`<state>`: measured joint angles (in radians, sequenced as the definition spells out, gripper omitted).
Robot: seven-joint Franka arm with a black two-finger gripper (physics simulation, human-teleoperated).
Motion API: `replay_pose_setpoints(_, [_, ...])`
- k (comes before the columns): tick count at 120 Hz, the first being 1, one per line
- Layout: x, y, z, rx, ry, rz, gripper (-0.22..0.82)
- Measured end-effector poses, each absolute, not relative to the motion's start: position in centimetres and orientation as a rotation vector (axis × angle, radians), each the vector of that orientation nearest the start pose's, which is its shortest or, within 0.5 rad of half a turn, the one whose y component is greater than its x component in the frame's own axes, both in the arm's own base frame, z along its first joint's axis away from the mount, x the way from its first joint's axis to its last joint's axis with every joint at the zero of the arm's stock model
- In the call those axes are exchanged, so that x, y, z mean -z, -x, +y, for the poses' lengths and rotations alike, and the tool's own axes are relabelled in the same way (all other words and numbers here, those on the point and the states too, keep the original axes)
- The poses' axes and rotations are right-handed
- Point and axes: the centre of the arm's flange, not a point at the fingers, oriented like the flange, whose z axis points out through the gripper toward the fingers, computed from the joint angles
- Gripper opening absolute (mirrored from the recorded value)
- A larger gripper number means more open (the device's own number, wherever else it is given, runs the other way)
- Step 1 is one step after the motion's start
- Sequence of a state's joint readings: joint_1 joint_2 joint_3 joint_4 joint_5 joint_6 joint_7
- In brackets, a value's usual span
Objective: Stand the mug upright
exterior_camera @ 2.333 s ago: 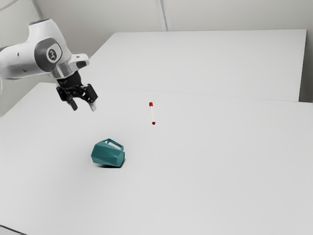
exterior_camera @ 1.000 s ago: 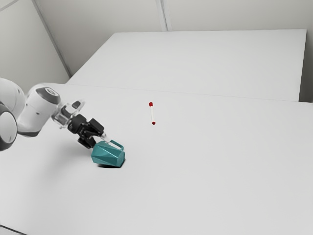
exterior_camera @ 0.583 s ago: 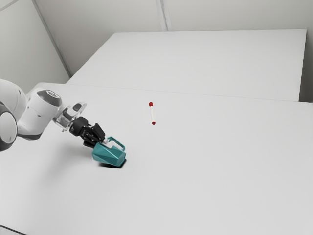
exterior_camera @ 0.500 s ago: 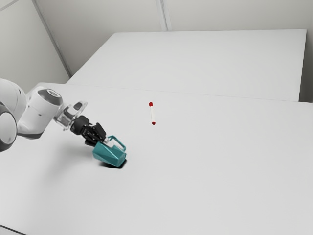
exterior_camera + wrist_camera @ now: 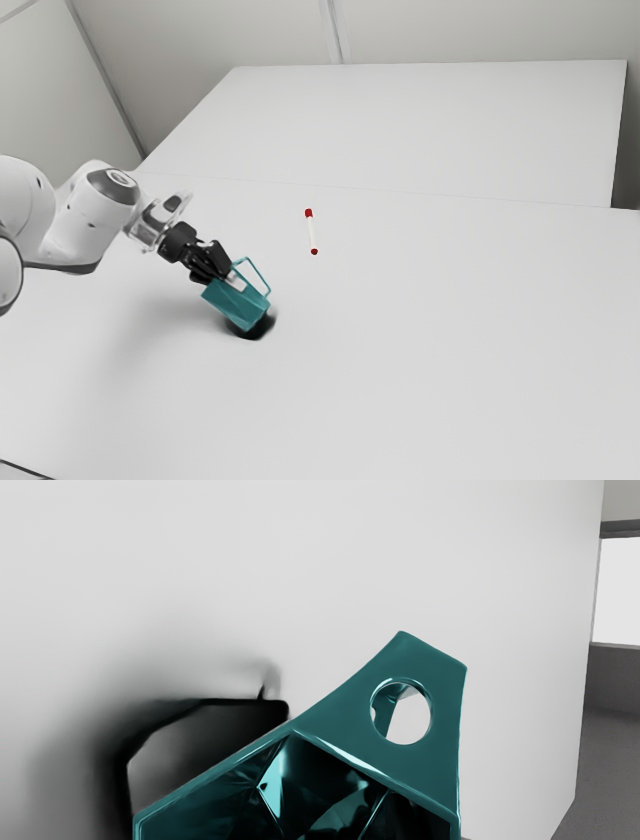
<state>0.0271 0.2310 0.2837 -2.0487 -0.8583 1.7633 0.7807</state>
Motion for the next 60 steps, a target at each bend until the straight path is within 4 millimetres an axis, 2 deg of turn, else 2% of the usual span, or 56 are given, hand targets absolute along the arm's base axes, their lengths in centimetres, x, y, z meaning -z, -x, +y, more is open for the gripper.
replay_pose_setpoints(11, [-33.3,-53.7,9.3,0.016,-2.334,-0.112,-0.18])
replay_pose_setpoints(25, [-34.2,-53.8,9.5,0.014,-2.415,-0.160,-0.18])
replay_pose_setpoints(45, [-35.5,-54.1,8.1,0.028,-2.539,-0.298,-0.18])
replay_pose_setpoints(60, [-36.1,-54.3,8.5,0.038,-2.633,-0.370,-0.18])
